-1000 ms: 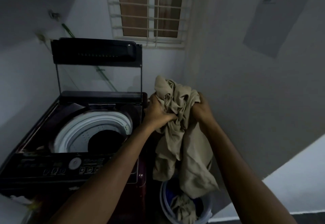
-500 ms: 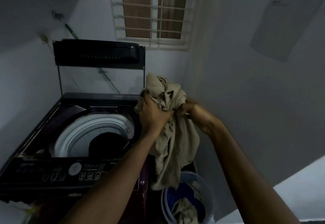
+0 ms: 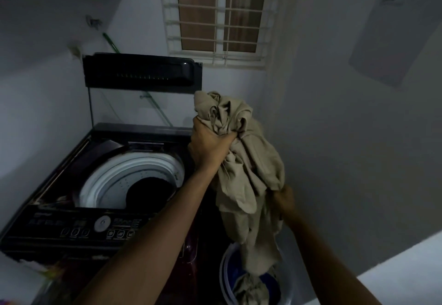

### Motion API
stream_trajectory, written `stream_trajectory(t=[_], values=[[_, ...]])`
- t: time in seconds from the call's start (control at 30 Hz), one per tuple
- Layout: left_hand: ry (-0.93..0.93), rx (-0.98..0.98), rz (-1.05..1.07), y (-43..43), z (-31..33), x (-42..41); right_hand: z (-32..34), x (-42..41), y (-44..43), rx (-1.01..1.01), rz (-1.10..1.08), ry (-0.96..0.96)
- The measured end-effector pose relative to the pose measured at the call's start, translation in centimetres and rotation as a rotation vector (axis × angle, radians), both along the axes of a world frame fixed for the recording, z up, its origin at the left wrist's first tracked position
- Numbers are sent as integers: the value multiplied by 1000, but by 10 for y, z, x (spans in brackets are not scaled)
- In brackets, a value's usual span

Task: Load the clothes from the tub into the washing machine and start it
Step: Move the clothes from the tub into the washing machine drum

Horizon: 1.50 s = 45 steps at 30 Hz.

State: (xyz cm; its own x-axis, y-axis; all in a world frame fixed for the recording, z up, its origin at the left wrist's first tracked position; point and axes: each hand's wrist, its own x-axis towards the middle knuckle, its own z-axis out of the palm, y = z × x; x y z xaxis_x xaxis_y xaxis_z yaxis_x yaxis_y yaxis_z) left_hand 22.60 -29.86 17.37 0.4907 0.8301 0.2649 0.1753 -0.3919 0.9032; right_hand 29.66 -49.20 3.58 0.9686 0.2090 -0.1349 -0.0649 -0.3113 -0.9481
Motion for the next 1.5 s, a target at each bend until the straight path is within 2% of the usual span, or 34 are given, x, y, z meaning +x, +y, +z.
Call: stream_trajectory(t=[0.1,0.17,0.27,0.37,0.53,0.83,1.07,1.2,1.37,1.43,1.5], values=[[69,73,23,11,-11,-6,42,31,0,189,-167,27],[87,112,21,13,-14,-7,79,43,14,184,-151,-41],[82,166,-9,13,-12,-5,131,27,48,247,63,-99],[67,203,-21,28,-9,-5,153,6,82,278,314,-121],[68,177,-9,84,-9,-19,160,-5,132,273,473,-112],[130,167,33,254,-26,-67,126,-34,313,352,512,12],[181,160,57,389,-50,-119,102,-95,452,460,512,136],[250,150,17,410,-71,-124,71,-101,468,489,435,200],[295,144,-115,391,-100,-109,46,-91,446,412,266,199],[306,157,-194,385,-117,-104,38,-91,435,283,282,99],[368,171,-278,388,-140,-104,24,-85,424,70,315,-48]])
